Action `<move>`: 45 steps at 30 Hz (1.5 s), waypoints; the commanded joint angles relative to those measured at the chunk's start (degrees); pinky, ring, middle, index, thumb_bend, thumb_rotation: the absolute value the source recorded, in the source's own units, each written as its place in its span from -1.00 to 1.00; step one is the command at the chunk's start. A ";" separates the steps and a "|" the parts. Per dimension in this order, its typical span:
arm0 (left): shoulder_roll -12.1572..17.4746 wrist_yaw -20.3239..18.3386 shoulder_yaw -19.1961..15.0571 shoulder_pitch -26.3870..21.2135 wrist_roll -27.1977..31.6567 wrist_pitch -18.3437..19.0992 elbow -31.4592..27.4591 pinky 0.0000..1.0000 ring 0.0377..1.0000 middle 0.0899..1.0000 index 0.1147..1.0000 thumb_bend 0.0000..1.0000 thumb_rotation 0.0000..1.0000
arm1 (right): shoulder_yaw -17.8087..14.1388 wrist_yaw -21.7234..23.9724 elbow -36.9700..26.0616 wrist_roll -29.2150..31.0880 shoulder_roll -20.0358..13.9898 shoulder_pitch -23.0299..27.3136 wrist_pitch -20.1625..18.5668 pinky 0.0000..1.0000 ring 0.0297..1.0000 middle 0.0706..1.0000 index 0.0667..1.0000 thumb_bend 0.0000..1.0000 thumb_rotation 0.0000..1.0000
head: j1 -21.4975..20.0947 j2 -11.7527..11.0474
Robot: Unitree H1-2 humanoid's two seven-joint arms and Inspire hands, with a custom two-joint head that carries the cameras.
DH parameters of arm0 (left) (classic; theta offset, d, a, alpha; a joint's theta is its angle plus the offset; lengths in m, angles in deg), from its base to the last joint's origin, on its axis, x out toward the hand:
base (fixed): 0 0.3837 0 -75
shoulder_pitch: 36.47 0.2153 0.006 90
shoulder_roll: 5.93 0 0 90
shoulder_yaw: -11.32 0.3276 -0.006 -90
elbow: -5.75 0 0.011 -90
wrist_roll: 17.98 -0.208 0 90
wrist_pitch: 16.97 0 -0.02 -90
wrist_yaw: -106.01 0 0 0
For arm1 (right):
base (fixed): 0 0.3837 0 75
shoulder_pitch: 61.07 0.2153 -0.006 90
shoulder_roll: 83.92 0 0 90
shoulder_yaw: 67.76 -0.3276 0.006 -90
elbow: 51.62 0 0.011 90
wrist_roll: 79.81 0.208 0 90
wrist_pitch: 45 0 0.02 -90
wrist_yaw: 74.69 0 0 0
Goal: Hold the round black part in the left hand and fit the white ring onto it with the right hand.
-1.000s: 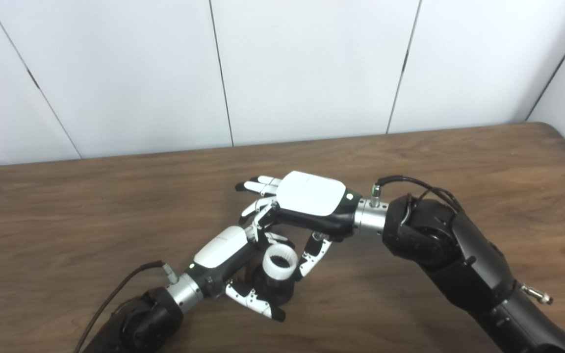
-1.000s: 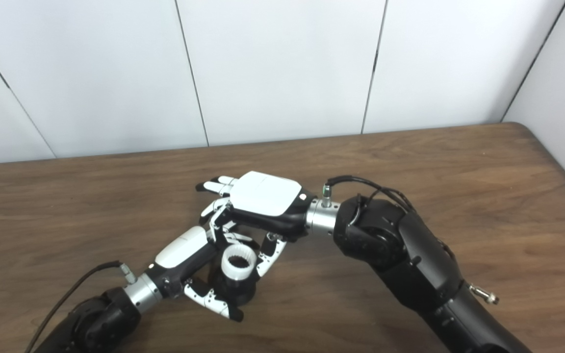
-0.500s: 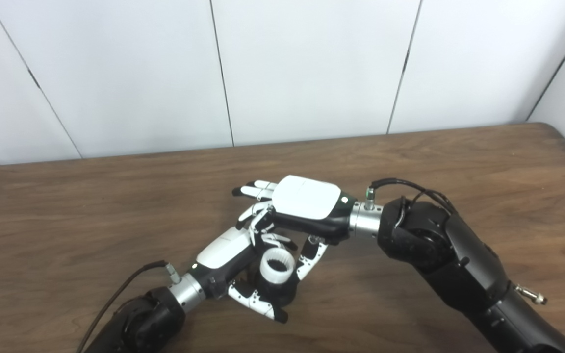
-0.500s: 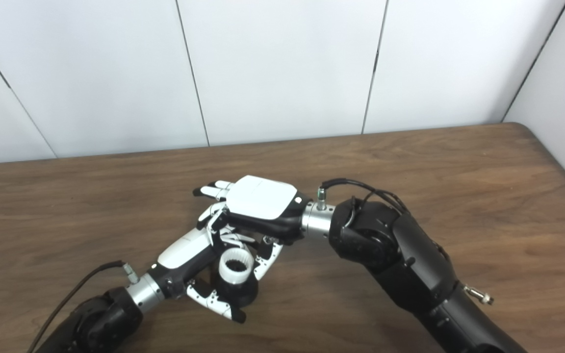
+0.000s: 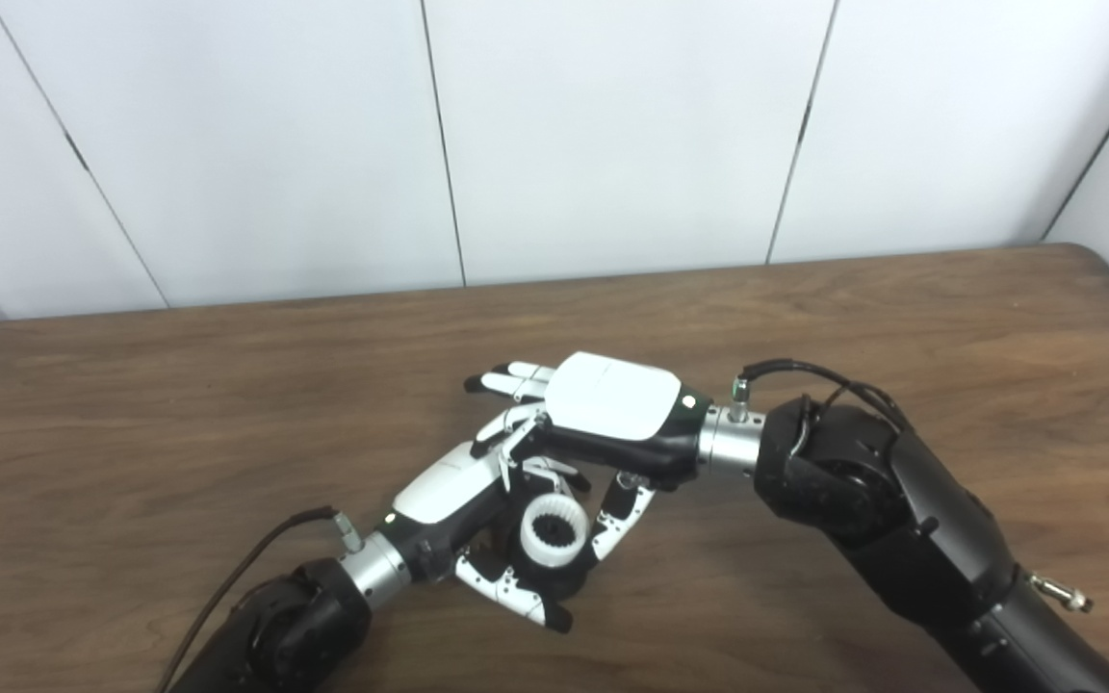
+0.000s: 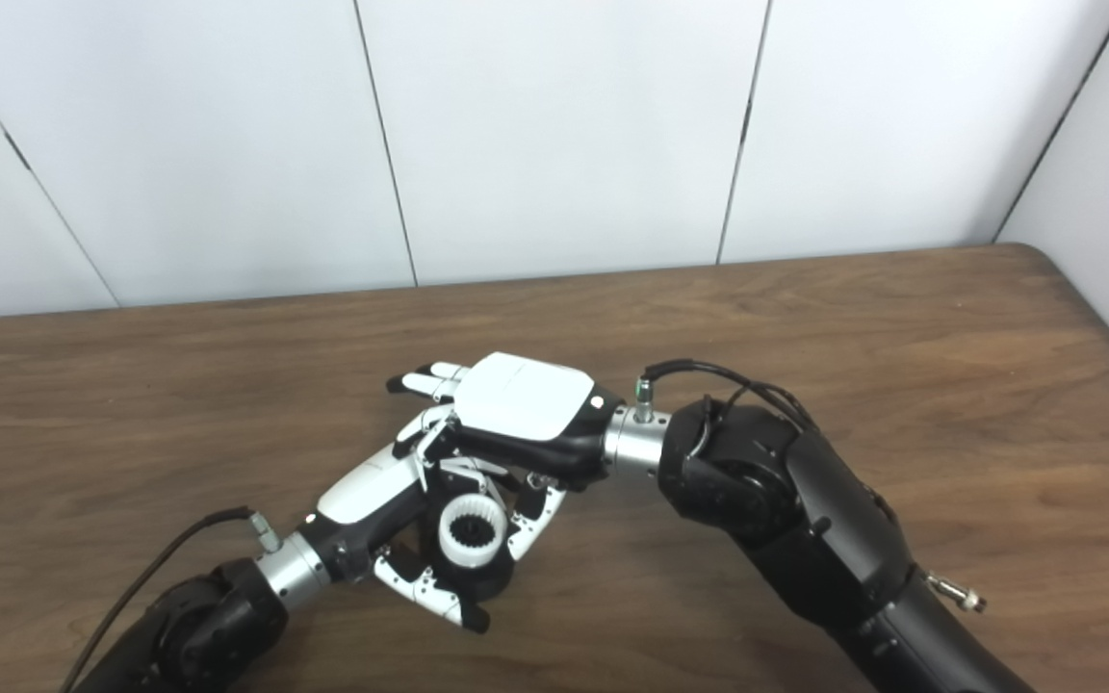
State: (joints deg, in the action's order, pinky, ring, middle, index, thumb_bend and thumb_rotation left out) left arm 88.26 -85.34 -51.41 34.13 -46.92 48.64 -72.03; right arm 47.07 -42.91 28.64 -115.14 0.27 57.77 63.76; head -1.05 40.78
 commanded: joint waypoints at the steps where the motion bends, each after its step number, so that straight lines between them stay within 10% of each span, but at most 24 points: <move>1: 0.43 -1.88 0.28 0.27 -0.69 -0.30 -0.43 1.00 0.94 0.47 -0.18 0.05 -0.88 | -0.33 -0.16 -1.61 1.13 -0.67 1.18 1.10 1.00 1.00 0.55 -0.11 0.05 -0.73 | -0.01 0.08; 45: -0.41 -4.43 0.80 1.09 -1.06 1.74 -3.70 1.00 0.98 0.51 -0.17 0.05 -0.87 | 0.31 -1.37 2.35 0.69 0.36 2.30 3.37 1.00 1.00 0.57 -0.11 0.05 -0.72 | 0.85 1.20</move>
State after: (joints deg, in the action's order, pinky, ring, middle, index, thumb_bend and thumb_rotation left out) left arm 87.87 -87.88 -51.51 35.43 -46.52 50.42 -74.69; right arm 47.26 -43.82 32.53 -115.09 0.53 58.58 65.94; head -0.18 41.84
